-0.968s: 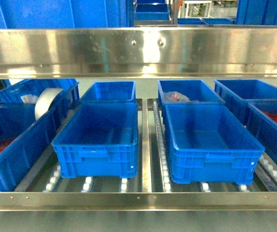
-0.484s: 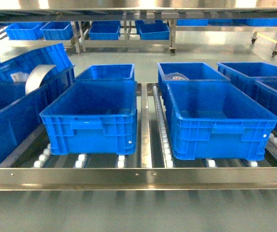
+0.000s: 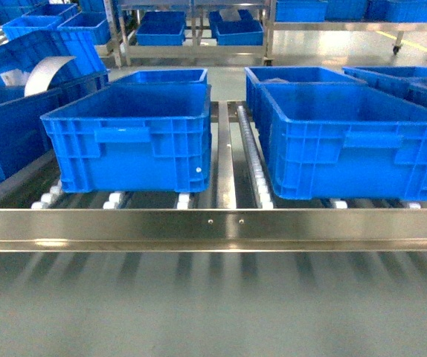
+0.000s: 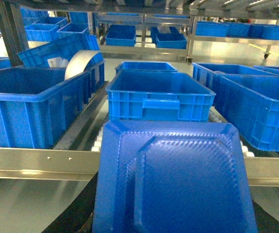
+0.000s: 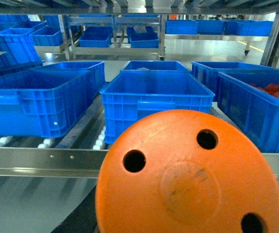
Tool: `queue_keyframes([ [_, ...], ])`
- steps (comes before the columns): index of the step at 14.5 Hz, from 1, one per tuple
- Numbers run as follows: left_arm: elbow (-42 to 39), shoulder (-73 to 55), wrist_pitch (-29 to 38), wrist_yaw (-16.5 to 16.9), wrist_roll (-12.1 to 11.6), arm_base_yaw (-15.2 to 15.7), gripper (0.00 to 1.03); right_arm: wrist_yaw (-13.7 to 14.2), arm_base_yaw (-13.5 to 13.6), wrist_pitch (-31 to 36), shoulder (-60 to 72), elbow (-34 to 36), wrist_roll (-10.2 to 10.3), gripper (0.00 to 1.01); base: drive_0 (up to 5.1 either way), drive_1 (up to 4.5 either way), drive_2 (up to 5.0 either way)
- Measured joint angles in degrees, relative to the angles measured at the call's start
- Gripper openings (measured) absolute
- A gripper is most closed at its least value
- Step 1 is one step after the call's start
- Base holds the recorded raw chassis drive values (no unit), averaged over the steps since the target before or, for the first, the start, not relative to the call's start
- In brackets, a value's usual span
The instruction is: Sort blue parts and orange caps into right shelf containers
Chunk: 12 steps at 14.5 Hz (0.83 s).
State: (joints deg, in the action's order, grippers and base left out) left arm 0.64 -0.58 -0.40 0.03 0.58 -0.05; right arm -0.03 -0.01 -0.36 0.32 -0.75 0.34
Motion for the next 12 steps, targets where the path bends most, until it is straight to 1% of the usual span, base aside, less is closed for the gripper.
queue_keyframes([
  [12,0.0,0.0,0.0,0.0,0.0,0.0,0.42,0.0,0.0,0.0,0.0,0.0,0.0,0.45,0.0,0.00,0.0],
])
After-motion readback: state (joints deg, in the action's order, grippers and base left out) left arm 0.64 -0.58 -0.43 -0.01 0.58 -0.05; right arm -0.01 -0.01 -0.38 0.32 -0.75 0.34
